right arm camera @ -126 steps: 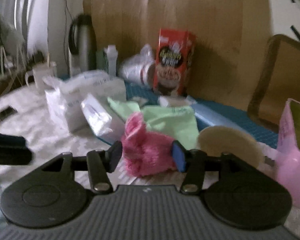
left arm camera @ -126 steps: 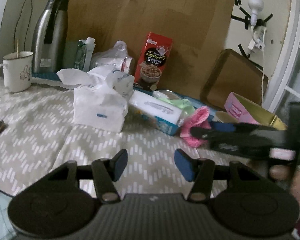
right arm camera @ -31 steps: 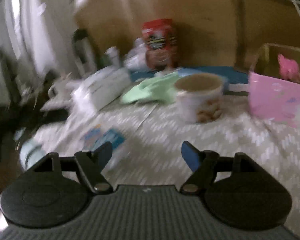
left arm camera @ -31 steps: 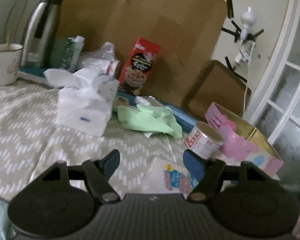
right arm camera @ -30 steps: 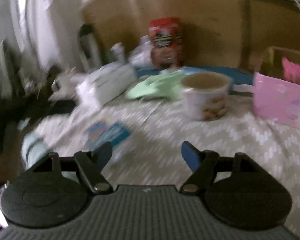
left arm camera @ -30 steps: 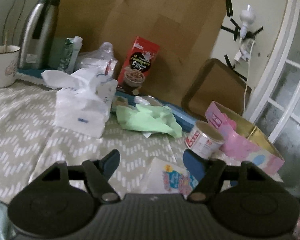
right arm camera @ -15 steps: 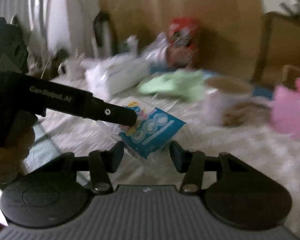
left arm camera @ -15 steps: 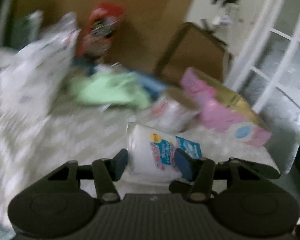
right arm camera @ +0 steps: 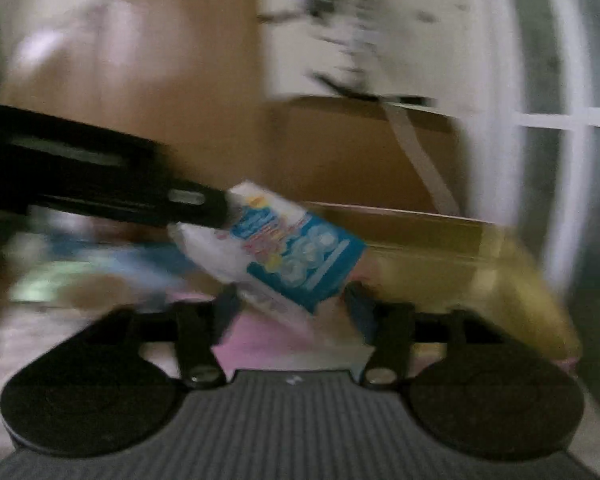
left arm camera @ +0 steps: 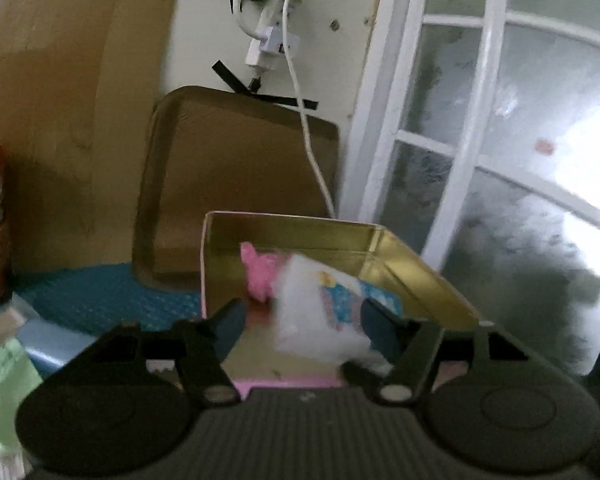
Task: Organize soft objects
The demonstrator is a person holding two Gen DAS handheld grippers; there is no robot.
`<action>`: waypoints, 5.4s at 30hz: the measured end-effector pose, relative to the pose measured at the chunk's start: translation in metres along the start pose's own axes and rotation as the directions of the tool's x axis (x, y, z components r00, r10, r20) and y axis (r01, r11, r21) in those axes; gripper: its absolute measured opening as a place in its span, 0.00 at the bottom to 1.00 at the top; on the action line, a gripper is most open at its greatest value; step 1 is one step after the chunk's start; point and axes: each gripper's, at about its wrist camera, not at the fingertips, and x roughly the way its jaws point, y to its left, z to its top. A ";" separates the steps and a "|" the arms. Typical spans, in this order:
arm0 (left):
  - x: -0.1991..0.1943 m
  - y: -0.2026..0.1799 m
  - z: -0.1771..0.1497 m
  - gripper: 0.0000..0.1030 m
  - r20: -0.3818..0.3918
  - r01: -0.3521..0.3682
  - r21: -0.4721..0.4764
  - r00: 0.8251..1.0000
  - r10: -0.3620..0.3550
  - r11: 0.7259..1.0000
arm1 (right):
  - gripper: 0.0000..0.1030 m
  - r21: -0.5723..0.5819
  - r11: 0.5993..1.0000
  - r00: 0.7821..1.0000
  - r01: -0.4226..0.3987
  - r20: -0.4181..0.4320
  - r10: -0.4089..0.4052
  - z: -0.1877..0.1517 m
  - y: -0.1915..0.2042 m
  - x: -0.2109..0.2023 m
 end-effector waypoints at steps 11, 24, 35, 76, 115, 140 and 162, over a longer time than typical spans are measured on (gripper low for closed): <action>-0.096 0.067 -0.070 0.64 0.014 -0.138 -0.110 0.990 0.141 0.984 | 0.55 0.146 0.989 0.996 -0.033 0.089 0.020 -0.001 -0.008 -0.014; -0.197 0.191 -0.155 0.64 -0.075 -0.510 -0.300 0.855 0.513 0.806 | 0.39 -0.190 0.829 0.850 -0.526 -0.121 0.512 0.018 0.197 0.015; -0.229 0.198 -0.166 0.64 -0.013 -0.432 -0.375 0.887 0.461 0.821 | 0.04 -0.171 0.817 0.822 -0.551 -0.277 0.497 0.007 0.252 0.057; -0.148 0.154 -0.126 0.18 -0.134 -0.139 -0.370 0.986 0.095 0.919 | 0.12 -0.136 0.820 0.825 -0.557 -0.206 0.526 -0.045 0.212 -0.022; -0.184 0.198 -0.141 0.50 -0.041 -0.551 -0.225 0.829 0.557 0.804 | 0.48 0.007 0.860 0.856 -0.511 -0.086 0.510 0.049 0.189 0.028; -0.196 0.222 -0.156 0.49 -0.025 -0.358 -0.380 0.926 0.377 0.853 | 0.46 -0.200 0.789 0.798 -0.581 -0.328 0.505 -0.022 0.228 0.007; -0.120 0.106 -0.123 0.44 -0.203 -0.117 -0.322 0.978 0.052 0.940 | 0.38 -0.093 0.872 0.872 -0.481 -0.146 0.466 -0.050 0.161 -0.042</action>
